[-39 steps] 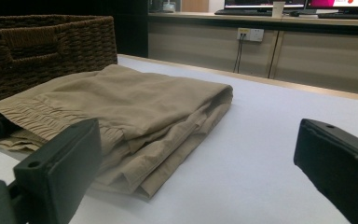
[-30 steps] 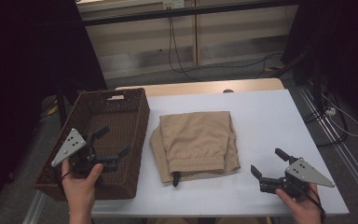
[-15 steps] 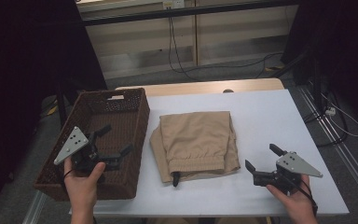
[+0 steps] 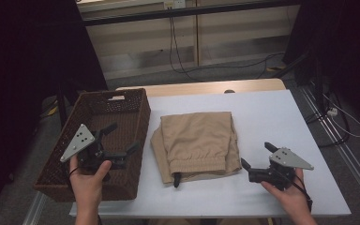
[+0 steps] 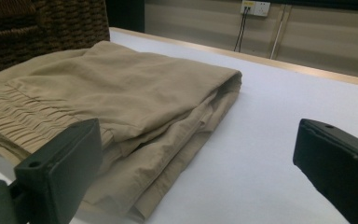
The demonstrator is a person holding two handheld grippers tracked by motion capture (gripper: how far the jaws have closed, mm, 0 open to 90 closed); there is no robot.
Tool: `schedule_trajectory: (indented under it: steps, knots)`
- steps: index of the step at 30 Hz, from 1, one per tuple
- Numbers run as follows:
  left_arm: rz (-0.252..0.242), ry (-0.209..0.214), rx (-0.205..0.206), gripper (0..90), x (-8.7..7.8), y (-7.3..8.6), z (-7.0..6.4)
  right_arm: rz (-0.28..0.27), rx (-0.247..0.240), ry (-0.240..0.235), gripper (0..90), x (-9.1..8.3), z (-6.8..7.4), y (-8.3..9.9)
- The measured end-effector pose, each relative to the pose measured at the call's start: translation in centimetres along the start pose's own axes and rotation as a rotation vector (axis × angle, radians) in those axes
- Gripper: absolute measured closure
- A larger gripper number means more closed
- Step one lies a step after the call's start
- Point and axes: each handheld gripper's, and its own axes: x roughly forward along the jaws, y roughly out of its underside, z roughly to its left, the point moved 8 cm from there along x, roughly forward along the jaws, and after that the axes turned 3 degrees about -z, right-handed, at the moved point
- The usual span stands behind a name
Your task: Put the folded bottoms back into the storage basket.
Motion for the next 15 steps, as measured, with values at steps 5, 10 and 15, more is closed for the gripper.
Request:
schedule_trajectory:
  steps: [5,10,15]
  knots:
    - [-0.003,-0.004,0.001,0.1,-0.1,0.0,0.2,0.016,-0.016,-0.015,0.6,0.9,0.6,0.0]
    - [-0.002,-0.003,0.0,0.1,-0.1,0.0,0.2,0.054,-0.021,-0.026,0.7,2.2,1.0,0.1]
    - [0.001,-0.008,0.007,0.1,-0.1,0.0,0.1,0.082,-0.045,-0.038,1.1,3.4,1.2,0.3]
